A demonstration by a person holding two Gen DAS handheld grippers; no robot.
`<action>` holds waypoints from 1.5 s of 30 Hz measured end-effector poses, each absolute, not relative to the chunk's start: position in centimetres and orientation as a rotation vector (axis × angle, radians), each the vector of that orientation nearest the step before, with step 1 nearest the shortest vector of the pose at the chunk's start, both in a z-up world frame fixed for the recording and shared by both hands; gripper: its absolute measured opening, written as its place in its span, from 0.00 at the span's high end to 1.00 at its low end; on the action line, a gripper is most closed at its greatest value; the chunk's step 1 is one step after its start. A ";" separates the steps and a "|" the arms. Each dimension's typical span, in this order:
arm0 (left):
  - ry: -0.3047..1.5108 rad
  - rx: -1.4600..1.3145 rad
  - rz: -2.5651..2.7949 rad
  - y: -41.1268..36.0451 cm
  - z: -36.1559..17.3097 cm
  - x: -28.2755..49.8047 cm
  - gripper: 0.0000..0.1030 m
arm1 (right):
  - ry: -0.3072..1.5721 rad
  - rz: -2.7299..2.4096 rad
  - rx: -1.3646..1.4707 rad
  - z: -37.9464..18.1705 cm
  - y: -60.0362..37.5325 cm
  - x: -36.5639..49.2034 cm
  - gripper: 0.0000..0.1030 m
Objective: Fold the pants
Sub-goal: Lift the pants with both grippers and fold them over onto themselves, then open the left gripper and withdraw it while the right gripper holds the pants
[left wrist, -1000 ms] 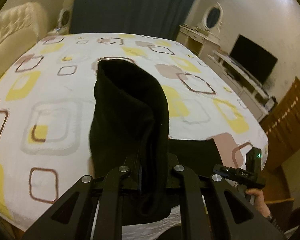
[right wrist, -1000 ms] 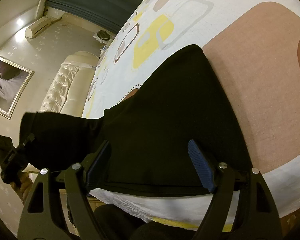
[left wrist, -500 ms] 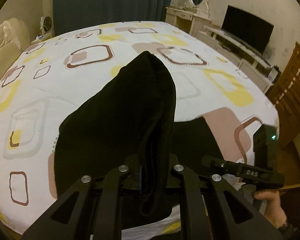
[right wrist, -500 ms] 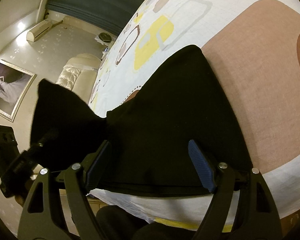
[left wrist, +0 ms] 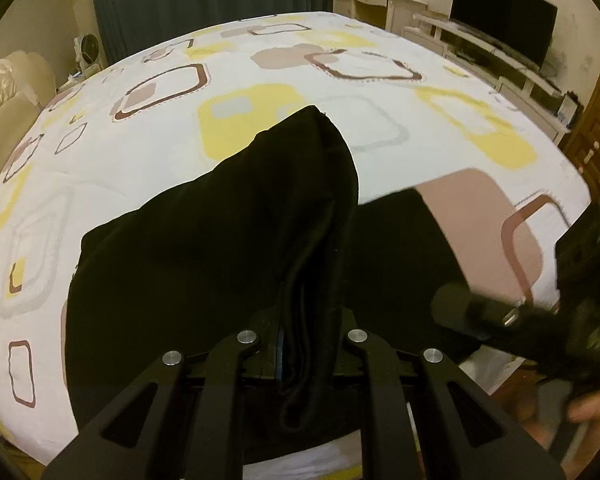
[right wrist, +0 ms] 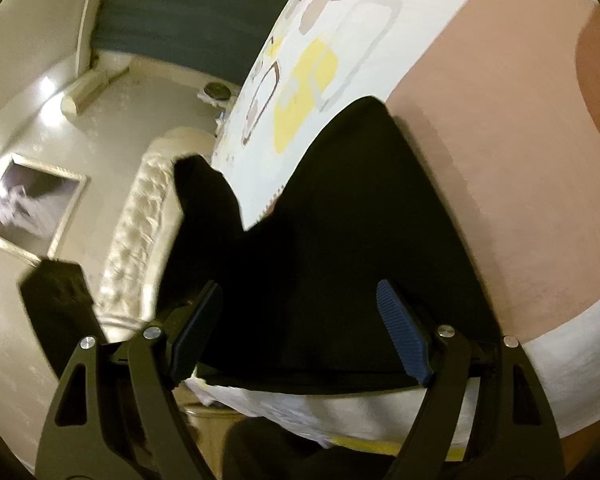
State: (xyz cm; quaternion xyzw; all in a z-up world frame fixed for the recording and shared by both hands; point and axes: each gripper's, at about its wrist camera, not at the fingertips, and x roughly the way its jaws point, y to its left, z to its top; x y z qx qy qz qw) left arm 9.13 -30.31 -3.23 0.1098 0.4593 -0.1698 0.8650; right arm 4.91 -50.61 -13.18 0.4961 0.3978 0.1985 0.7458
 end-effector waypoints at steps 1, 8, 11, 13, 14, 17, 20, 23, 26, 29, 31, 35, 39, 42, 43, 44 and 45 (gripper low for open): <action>0.960 0.242 -0.350 -30.5 -3.5 9.1 0.88 | 0.863 0.435 1.111 -13.3 -50.9 4.9 0.23; 0.954 0.277 -0.310 -31.6 -4.8 9.0 0.88 | 0.801 0.445 1.288 -14.3 -53.2 4.5 0.22; 0.941 0.313 -0.281 -32.4 -5.4 8.9 0.88 | 0.785 0.439 1.322 -14.2 -53.5 4.4 0.22; 0.927 0.338 -0.266 -32.8 -5.7 8.7 0.88 | 0.784 0.438 1.322 -14.1 -53.6 4.5 0.22; 0.921 0.346 -0.261 -32.9 -5.8 8.6 0.88 | 0.782 0.437 1.324 -14.0 -53.7 4.5 0.22; 0.896 0.380 -0.242 -33.3 -6.2 8.2 0.88 | 0.775 0.434 1.340 -14.0 -53.7 4.2 0.22; 0.860 0.428 -0.222 -33.8 -6.5 7.6 0.88 | 0.775 0.433 1.339 -14.0 -53.8 4.3 0.22; 0.832 0.465 -0.211 -34.1 -6.7 7.2 0.88 | 0.775 0.433 1.339 -14.1 -53.8 4.3 0.22; 0.807 0.488 -0.204 -34.3 -6.8 6.9 0.88 | 0.775 0.433 1.342 -14.1 -53.8 4.3 0.22; 0.774 0.522 -0.195 -34.6 -7.0 6.5 0.87 | 0.773 0.434 1.349 -14.1 -54.0 4.3 0.22; 0.759 0.545 -0.192 -34.8 -7.1 6.1 0.87 | 0.773 0.433 1.350 -14.1 -54.0 4.3 0.22; 0.727 0.566 -0.192 -35.0 -6.9 5.7 0.83 | 0.773 0.434 1.348 -14.2 -54.0 4.3 0.22; 0.710 0.517 -0.253 -34.6 -5.5 4.6 0.66 | 0.774 0.435 1.344 -14.1 -54.1 4.3 0.22; 0.667 0.457 -0.321 -33.6 -3.6 2.8 0.30 | 0.778 0.432 1.332 -13.9 -54.0 4.2 0.22; 0.651 0.434 -0.340 -33.0 -2.9 2.2 0.29 | 0.780 0.431 1.327 -13.9 -54.0 4.2 0.22; 0.644 0.416 -0.358 -32.4 -2.3 1.6 0.28 | 0.784 0.430 1.319 -13.8 -54.0 4.2 0.22; 0.652 0.375 -0.390 -31.2 -1.3 1.1 0.26 | 0.786 0.429 1.313 -13.7 -53.9 4.1 0.22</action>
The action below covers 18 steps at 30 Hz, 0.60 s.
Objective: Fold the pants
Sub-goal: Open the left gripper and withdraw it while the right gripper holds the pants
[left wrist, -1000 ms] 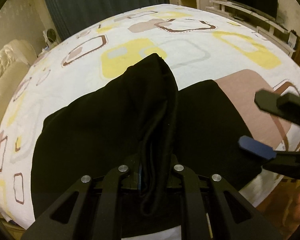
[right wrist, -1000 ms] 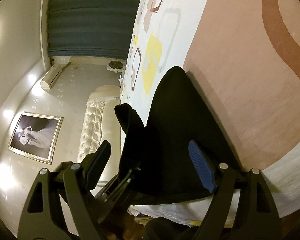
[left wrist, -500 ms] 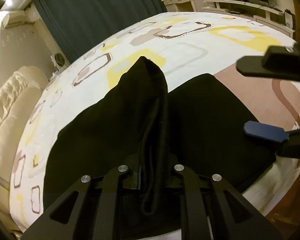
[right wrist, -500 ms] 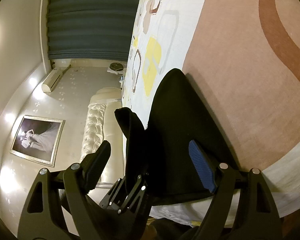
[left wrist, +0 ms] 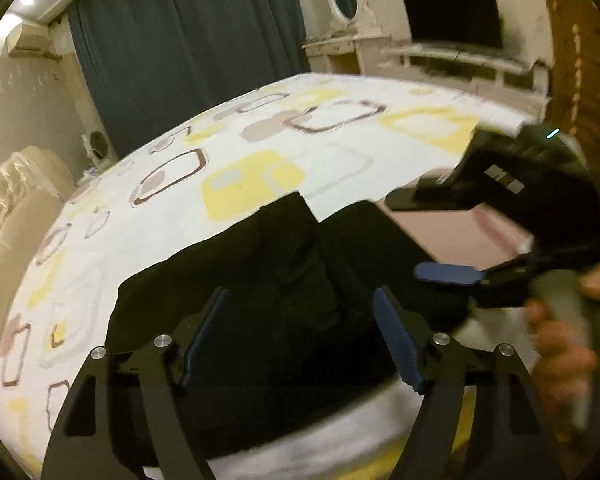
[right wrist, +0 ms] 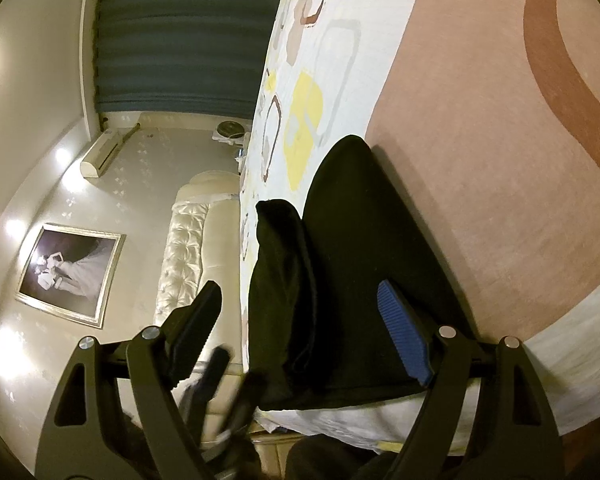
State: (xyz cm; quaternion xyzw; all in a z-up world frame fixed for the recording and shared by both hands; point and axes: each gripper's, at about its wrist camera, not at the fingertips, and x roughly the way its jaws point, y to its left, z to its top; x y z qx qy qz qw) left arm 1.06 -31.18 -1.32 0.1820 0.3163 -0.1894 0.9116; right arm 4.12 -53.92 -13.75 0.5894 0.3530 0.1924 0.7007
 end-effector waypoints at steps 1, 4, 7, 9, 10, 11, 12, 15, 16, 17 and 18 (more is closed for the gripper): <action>0.663 0.337 -0.409 -30.1 -0.7 0.8 0.23 | 0.790 0.425 1.302 -13.6 -53.8 4.0 0.22; 0.701 0.210 -0.440 -25.8 0.9 0.6 0.21 | 0.806 0.410 1.250 -12.8 -53.5 4.0 0.22; 0.756 0.084 -0.441 -20.8 1.3 1.0 0.21 | 0.812 0.388 1.134 -10.8 -52.7 4.2 0.22; 0.792 0.001 -0.407 -16.4 0.9 1.9 0.21 | 0.817 0.401 1.096 -9.9 -52.0 4.3 0.22; 0.795 -0.021 -0.389 -15.2 0.7 2.1 0.21 | 0.826 0.410 1.076 -9.6 -51.4 4.6 0.22; 0.800 -0.042 -0.356 -13.5 0.4 2.2 0.21 | 0.837 0.415 1.062 -9.5 -50.9 4.8 0.22; 0.813 -0.065 -0.319 -11.5 -0.1 2.5 0.21 | 0.852 0.416 1.042 -9.5 -50.5 5.1 0.22; 0.859 -0.140 -0.281 -7.5 -1.2 3.0 0.21 | 0.903 0.382 0.982 -10.0 -49.2 6.1 0.24; 0.870 -0.159 -0.275 -6.6 -1.5 3.1 0.21 | 0.915 0.367 0.955 -10.1 -48.8 6.5 0.26; 0.885 -0.182 -0.269 -5.7 -2.0 3.1 0.21 | 0.924 0.357 0.940 -10.2 -48.5 6.8 0.28; 0.891 -0.196 -0.265 -5.1 -2.2 3.2 0.21 | 0.936 0.348 0.927 -10.3 -48.3 7.0 0.29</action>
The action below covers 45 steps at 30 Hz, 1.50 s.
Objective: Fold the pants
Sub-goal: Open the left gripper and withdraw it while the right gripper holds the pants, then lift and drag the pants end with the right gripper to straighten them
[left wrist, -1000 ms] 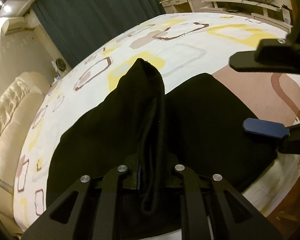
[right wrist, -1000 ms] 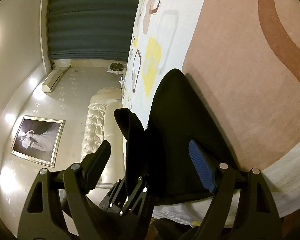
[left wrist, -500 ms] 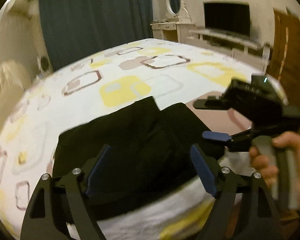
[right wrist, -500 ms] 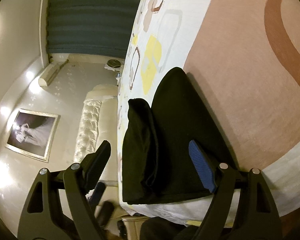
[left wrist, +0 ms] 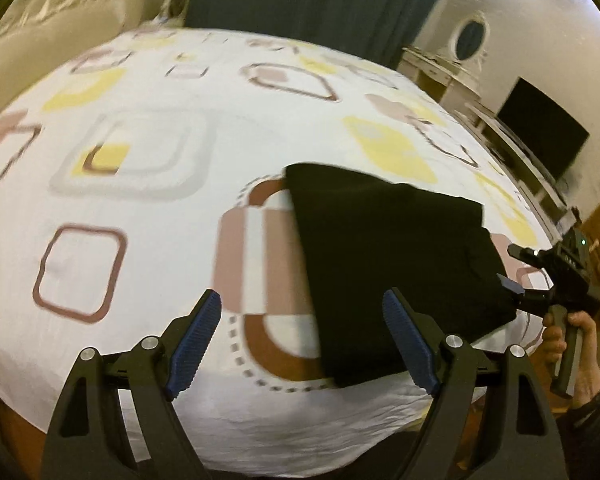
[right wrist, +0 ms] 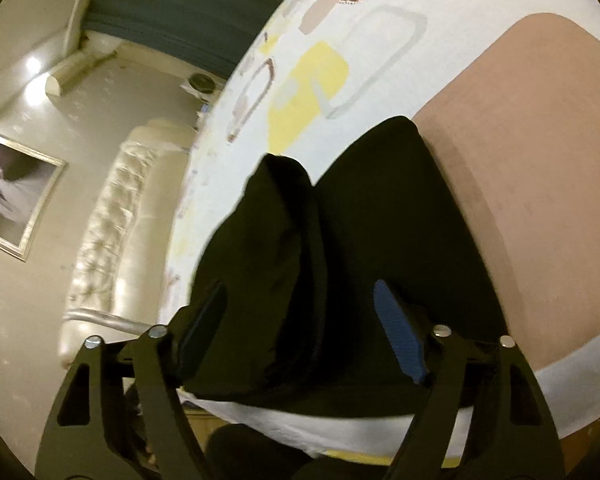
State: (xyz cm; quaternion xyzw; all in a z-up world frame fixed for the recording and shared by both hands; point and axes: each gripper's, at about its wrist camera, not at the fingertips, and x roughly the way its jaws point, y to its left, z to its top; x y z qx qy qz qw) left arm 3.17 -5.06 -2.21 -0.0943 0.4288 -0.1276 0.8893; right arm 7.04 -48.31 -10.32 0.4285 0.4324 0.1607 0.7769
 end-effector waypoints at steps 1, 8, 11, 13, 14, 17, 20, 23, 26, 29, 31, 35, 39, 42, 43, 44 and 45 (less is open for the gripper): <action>0.896 -0.212 -0.263 -4.5 -2.5 3.1 0.21 | 0.943 0.340 0.921 -10.4 -48.1 7.3 0.29; 0.912 -0.228 -0.272 -3.9 -3.3 4.4 0.21 | 1.053 0.401 0.832 -10.5 -44.5 8.1 0.46; 0.913 -0.221 -0.284 -4.1 -3.3 4.3 0.21 | 1.090 0.413 0.783 -10.6 -42.8 8.4 0.71; 0.919 -0.222 -0.282 -3.9 -3.5 4.3 0.21 | 1.118 0.418 0.758 -10.6 -42.0 8.6 0.83; 0.924 -0.221 -0.276 -3.8 -3.7 4.3 0.21 | 1.117 0.408 0.724 -10.3 -41.5 8.6 0.85; 0.929 -0.230 -0.268 -3.5 -3.8 4.4 0.21 | 1.076 0.415 0.690 -8.3 -41.0 8.3 0.86; 0.928 -0.247 -0.267 -3.3 -3.8 4.5 0.21 | 1.009 0.430 0.658 -5.1 -40.8 7.7 0.87; 0.926 -0.238 -0.263 -3.4 -3.8 4.4 0.21 | 0.935 0.458 0.644 -1.7 -41.0 7.2 0.87; 0.921 -0.222 -0.268 -3.6 -3.8 4.2 0.21 | 0.878 0.472 0.635 0.7 -42.3 6.6 0.88; 0.918 -0.216 -0.275 -3.8 -3.7 4.2 0.21 | 0.856 0.447 0.632 1.2 -44.3 6.1 0.88; 0.920 -0.217 -0.277 -3.8 -3.8 4.2 0.21 | 0.859 0.423 0.646 0.6 -45.7 5.7 0.88; 0.922 -0.217 -0.281 -3.9 -3.9 4.2 0.21 | 0.901 0.369 0.699 -2.6 -48.5 5.1 0.88; 0.927 -0.210 -0.286 -4.2 -4.0 4.2 0.21 | 0.950 0.329 0.759 -6.9 -49.8 5.0 0.88; 0.932 -0.206 -0.288 -4.4 -4.2 4.1 0.21 | 0.973 0.302 0.801 -9.7 -50.6 4.8 0.88; 0.933 -0.204 -0.288 -4.4 -4.2 4.1 0.21 | 0.977 0.298 0.817 -10.4 -50.7 4.8 0.88; 0.933 -0.202 -0.289 -4.4 -4.2 4.1 0.21 | 0.978 0.299 0.845 -11.3 -50.9 4.7 0.88; 0.934 -0.200 -0.289 -4.4 -4.3 4.1 0.21 | 0.974 0.302 0.870 -11.8 -51.0 4.8 0.88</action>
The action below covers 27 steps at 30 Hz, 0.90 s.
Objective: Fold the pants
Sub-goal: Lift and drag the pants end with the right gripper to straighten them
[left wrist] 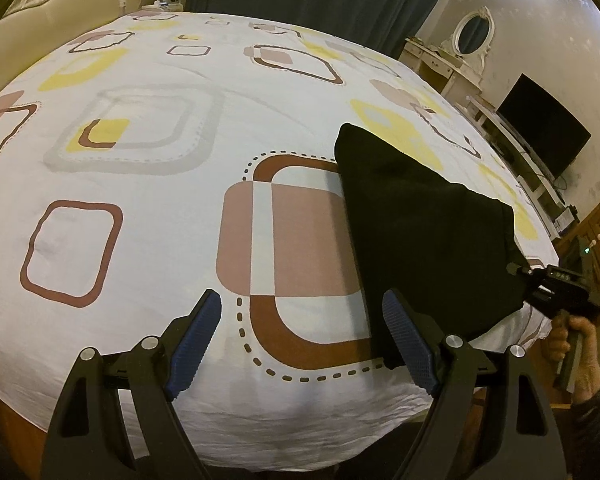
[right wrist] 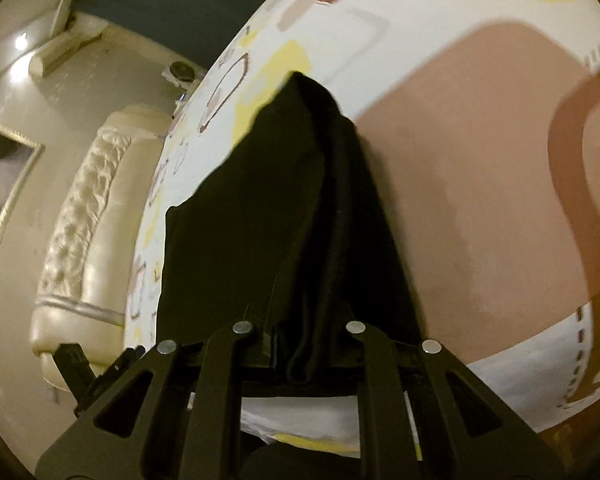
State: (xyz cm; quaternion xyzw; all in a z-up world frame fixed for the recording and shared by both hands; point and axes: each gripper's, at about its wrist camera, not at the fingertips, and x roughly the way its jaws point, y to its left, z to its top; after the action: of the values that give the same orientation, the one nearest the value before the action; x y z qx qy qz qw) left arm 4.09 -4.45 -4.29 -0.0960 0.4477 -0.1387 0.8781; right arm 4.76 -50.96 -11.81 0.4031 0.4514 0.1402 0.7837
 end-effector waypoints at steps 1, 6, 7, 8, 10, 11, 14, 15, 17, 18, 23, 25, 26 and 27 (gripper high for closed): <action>0.933 -0.198 -0.288 -4.5 -4.3 4.1 0.21 | 0.963 0.311 0.920 -12.6 -51.4 4.7 0.88; 0.933 -0.194 -0.285 -4.6 -4.3 4.0 0.21 | 0.940 0.335 0.972 -13.4 -51.9 4.3 0.88; 0.934 -0.194 -0.285 -4.6 -4.4 4.0 0.21 | 0.938 0.334 0.974 -13.4 -51.8 4.3 0.87; 0.934 -0.193 -0.285 -4.6 -4.3 4.1 0.21 | 0.936 0.334 0.975 -13.4 -51.8 4.3 0.87; 0.934 -0.189 -0.286 -4.7 -4.4 4.0 0.21 | 0.929 0.335 0.978 -13.4 -51.8 4.0 0.87; 0.934 -0.186 -0.286 -4.7 -4.4 4.0 0.21 | 0.926 0.336 0.983 -13.6 -52.0 3.7 0.87; 0.931 -0.176 -0.288 -4.9 -4.4 3.8 0.21 | 0.917 0.335 0.998 -13.8 -52.6 3.3 0.87; 0.931 -0.174 -0.290 -5.0 -4.5 3.8 0.21 | 0.916 0.334 1.000 -13.8 -52.7 3.2 0.87; 0.932 -0.173 -0.292 -5.1 -4.5 3.8 0.21 | 0.914 0.330 0.999 -13.8 -52.8 3.0 0.87; 0.933 -0.172 -0.293 -5.1 -4.5 3.8 0.21 | 0.913 0.328 0.998 -13.8 -52.8 2.9 0.87; 0.932 -0.171 -0.298 -5.3 -4.5 3.7 0.21 | 0.914 0.305 0.955 -13.1 -52.5 2.9 0.88; 0.933 -0.172 -0.302 -5.5 -4.5 3.7 0.21 | 0.916 0.300 0.945 -12.6 -52.1 2.8 0.88; 0.933 -0.172 -0.303 -5.5 -4.5 3.7 0.21 | 0.916 0.297 0.941 -12.6 -52.1 2.8 0.88; 0.934 -0.171 -0.307 -5.7 -4.5 3.6 0.21 | 0.915 0.295 0.947 -12.6 -52.2 2.7 0.88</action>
State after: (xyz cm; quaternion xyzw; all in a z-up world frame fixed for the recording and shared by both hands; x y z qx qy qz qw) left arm 3.65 -5.66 -4.48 -0.0820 0.4478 -0.1472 0.8781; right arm 2.72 -52.23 -12.57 0.4382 0.4236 0.1364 0.7810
